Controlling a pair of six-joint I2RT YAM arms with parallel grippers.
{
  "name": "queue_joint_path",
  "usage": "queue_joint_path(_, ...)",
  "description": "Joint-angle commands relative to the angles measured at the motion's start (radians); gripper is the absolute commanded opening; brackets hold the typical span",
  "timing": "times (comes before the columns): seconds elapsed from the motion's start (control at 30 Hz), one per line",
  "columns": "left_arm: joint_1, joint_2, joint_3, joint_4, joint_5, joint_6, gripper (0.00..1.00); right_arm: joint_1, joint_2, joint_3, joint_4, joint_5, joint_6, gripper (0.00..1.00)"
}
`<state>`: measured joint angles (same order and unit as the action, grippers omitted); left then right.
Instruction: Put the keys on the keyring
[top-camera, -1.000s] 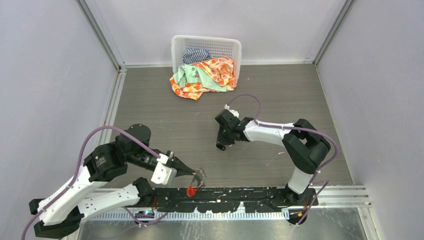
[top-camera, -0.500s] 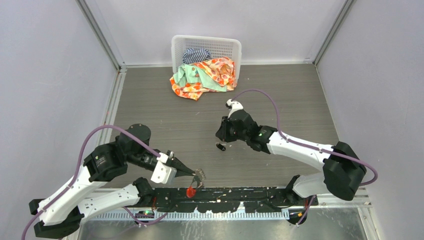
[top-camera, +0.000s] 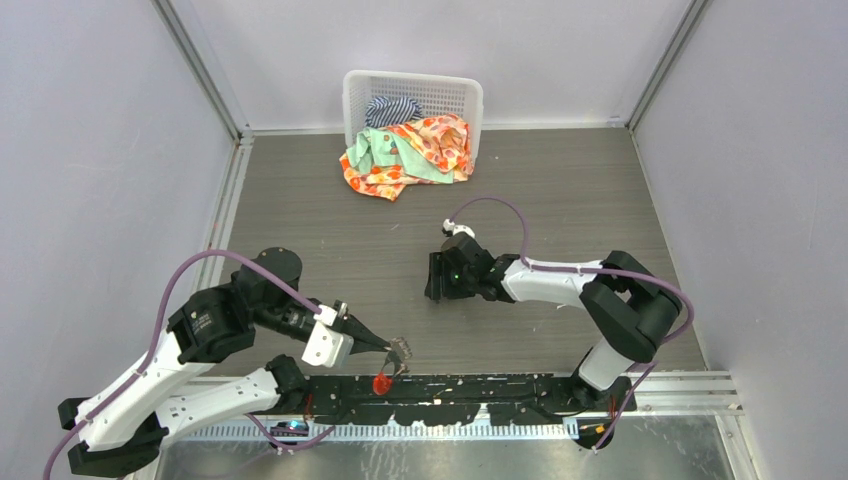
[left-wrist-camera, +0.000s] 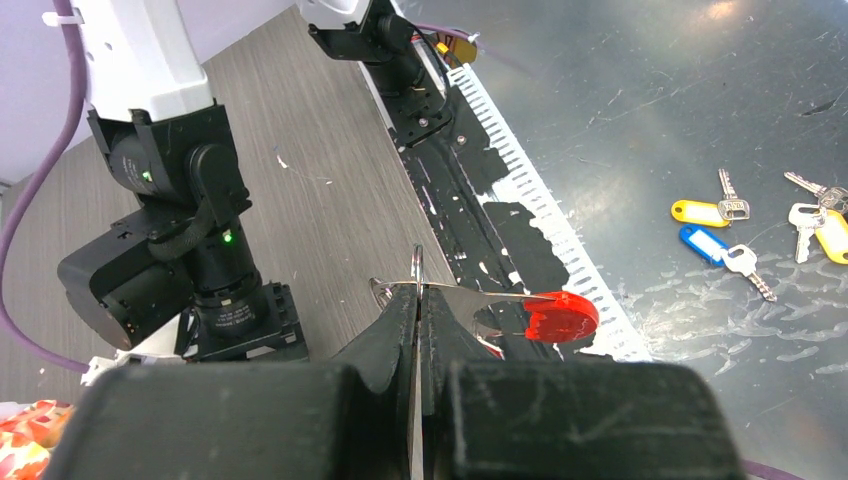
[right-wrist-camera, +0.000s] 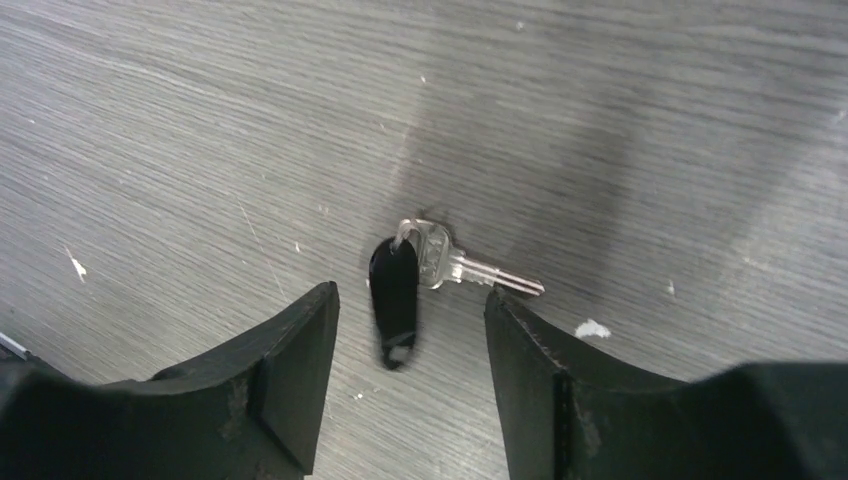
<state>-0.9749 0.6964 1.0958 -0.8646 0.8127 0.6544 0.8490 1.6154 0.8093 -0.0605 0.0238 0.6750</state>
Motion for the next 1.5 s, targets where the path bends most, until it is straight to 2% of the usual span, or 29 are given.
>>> queue_joint_path(0.0, 0.004, 0.000, 0.023, 0.055, 0.023, -0.007, 0.00, 0.003, 0.029, 0.049, 0.052, 0.012, -0.028, 0.59)
queue_joint_path(0.4, 0.004, -0.003, 0.013, 0.061, 0.022, -0.007, 0.00, 0.004, 0.038, 0.117, -0.028, 0.069, -0.088, 0.52)
queue_joint_path(0.57, 0.004, -0.006, 0.012, 0.061, 0.020, -0.008, 0.00, 0.003, 0.058, 0.135, -0.053, 0.079, -0.074, 0.45)
queue_joint_path(1.13, 0.013, -0.021, 0.007, 0.064, 0.021, -0.011, 0.00, 0.003, 0.109, 0.151, -0.051, 0.062, -0.026, 0.41)
queue_joint_path(1.47, 0.015, -0.026, 0.005, 0.065, 0.020, -0.012, 0.00, 0.004, 0.118, 0.148, -0.058, 0.047, -0.021, 0.18)
